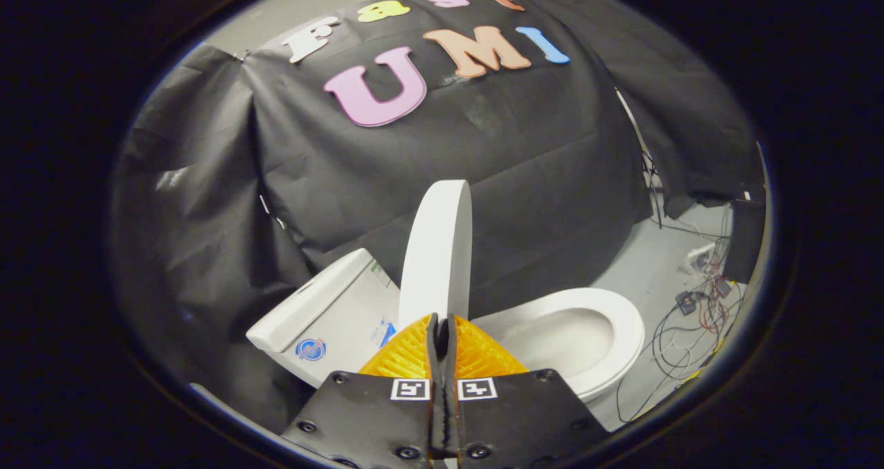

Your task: Open the toilet lid.

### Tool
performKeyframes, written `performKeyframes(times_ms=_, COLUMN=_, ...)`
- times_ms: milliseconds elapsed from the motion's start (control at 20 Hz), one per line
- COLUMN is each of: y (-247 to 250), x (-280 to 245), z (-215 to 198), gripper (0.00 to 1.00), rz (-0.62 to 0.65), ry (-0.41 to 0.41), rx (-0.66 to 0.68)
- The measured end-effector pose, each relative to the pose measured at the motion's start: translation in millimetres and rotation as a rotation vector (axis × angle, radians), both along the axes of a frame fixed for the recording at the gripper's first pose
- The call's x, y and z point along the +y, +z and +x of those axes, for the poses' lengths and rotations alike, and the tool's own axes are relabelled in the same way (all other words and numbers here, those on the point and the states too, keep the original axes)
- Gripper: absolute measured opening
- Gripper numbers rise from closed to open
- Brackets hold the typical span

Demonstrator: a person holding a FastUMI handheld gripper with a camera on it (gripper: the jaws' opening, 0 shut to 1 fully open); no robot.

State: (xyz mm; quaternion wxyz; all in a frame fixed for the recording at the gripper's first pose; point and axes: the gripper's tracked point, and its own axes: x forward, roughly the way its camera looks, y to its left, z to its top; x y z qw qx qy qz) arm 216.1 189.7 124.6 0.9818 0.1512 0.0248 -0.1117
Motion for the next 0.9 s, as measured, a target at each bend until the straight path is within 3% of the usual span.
performKeyframes(times_ms=350, y=13, x=39, z=17, gripper=0.00, rz=-0.122, ry=0.014, rx=-0.014)
performKeyframes(times_ms=650, y=17, x=62, z=28, gripper=0.01, rz=-0.105, ry=-0.053, rx=-0.013)
performKeyframes(times_ms=900, y=19, x=84, z=38, gripper=0.01, rz=-0.204, ry=-0.075, rx=0.053)
